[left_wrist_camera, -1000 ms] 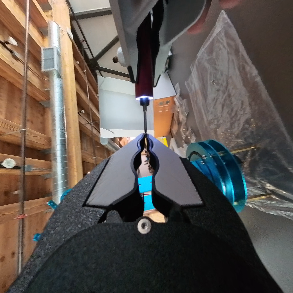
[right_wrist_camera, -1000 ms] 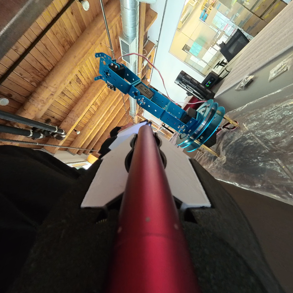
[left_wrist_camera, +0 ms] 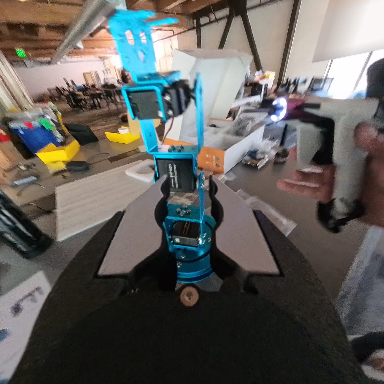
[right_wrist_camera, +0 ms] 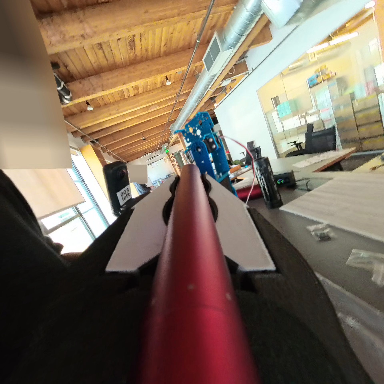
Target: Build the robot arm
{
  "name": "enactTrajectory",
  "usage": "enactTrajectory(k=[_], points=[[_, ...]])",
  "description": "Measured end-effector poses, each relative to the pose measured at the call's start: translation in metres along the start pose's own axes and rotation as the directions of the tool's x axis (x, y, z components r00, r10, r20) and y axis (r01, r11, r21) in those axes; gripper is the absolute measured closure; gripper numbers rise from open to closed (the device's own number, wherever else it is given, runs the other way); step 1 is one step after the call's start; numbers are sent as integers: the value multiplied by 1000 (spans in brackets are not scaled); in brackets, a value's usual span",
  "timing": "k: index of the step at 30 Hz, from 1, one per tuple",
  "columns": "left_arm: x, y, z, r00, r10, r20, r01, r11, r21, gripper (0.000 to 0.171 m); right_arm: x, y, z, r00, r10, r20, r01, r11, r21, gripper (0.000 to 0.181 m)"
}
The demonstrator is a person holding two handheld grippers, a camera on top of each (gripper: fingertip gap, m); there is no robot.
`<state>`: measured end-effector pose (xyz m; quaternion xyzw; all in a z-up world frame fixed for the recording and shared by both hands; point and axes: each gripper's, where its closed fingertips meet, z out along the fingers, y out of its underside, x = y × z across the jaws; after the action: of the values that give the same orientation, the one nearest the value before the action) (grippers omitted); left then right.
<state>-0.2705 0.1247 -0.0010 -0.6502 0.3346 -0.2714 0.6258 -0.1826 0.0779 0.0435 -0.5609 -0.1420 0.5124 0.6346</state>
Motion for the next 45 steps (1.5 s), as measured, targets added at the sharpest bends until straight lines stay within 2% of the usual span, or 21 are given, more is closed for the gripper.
enactTrajectory(k=[2, 4, 9, 11, 13, 20, 23, 32, 45], points=[[-4, -7, 4, 991, -125, -35, 126, 992, 1, 109, 3, -5, 11, 999, -42, 10, 42, 999, 2, 158], [-10, -15, 5, 981, -188, -49, 190, 981, 30, 102, 2, -10, 18, 997, -59, 46, 58, 998, 28, 158], [-22, -44, -4, 988, -113, -105, 125, 985, 121, 104, 5, -9, 25, 994, -79, 71, 73, 994, 87, 159], [-23, -54, -8, 987, -81, -137, 99, 986, 134, 112, 5, -9, 25, 993, -76, 86, 65, 990, 126, 159], [-23, -59, -9, 985, -42, -165, 63, 990, 126, 122, 6, -6, 25, 993, -71, 93, 56, 986, 157, 159], [-21, -68, 5, 974, -31, -223, 50, 996, 79, 117, 8, -6, 26, 993, -57, 104, 31, 970, 240, 159], [-23, -73, 8, 975, -19, -220, 40, 995, 92, 120, 6, -4, 27, 992, -54, 110, 24, 966, 256, 159], [-27, -60, 15, 983, 60, -174, -50, 997, 58, 122, 11, -5, 24, 993, -37, 110, 5, 960, 279, 159], [-27, -61, 14, 987, -8, -160, 21, 996, 82, 127, 17, -2, 26, 994, -30, 106, -1, 959, 284, 159]])
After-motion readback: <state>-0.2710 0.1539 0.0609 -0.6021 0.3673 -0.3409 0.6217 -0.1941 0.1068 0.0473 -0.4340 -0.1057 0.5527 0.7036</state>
